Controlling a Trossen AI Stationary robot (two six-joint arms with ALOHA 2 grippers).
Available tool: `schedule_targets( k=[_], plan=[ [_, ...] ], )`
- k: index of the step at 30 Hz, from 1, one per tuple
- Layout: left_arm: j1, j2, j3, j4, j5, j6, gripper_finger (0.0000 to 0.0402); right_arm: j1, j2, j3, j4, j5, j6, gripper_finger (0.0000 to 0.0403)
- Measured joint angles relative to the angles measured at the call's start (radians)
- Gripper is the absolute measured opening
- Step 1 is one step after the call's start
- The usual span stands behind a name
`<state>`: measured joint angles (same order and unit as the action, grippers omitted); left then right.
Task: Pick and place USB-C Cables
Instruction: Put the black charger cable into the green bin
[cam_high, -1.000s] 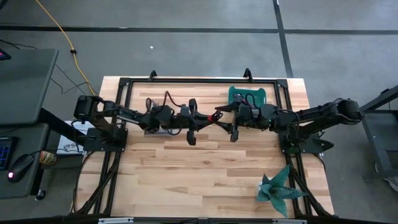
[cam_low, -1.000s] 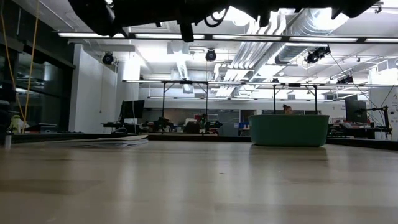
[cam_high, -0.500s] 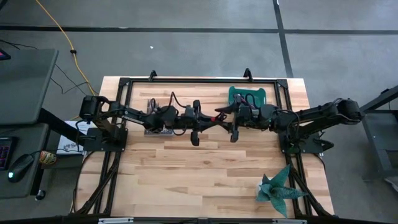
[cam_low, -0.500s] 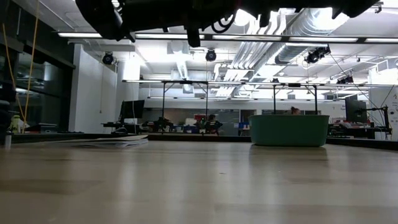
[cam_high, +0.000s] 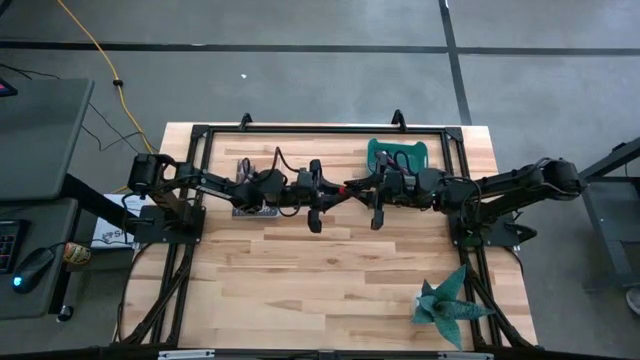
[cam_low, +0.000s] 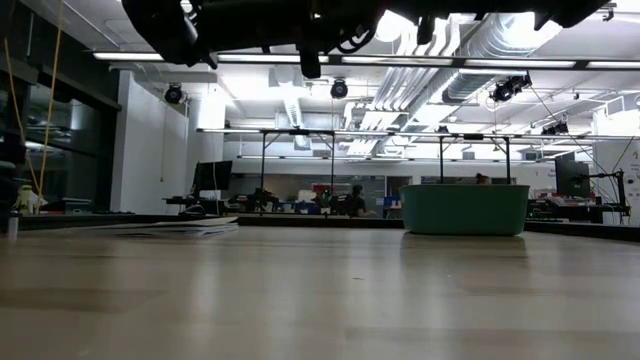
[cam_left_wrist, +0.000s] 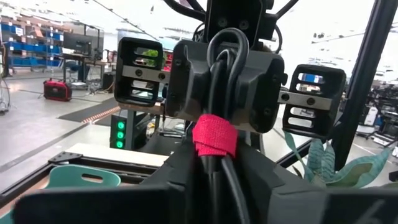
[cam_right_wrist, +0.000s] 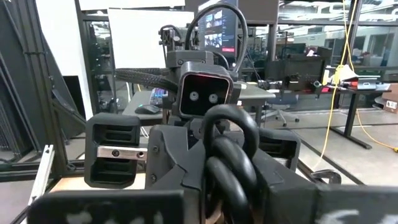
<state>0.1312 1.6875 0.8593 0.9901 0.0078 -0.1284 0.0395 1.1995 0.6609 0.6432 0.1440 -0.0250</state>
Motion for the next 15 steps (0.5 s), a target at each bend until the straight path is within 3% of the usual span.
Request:
schedule_targets(
  k=[8,15],
  plan=[
    [0.020,-0.041,0.000,-0.055,0.017,-0.001,0.0152,0.000,-0.010,0.000,-0.054,0.028,0.000,0.0044],
    [0.070,-0.249,0.000,-0.437,0.098,0.026,0.0208,0.000,-0.189,0.000,-0.394,0.145,0.032,0.0044]
  ],
)
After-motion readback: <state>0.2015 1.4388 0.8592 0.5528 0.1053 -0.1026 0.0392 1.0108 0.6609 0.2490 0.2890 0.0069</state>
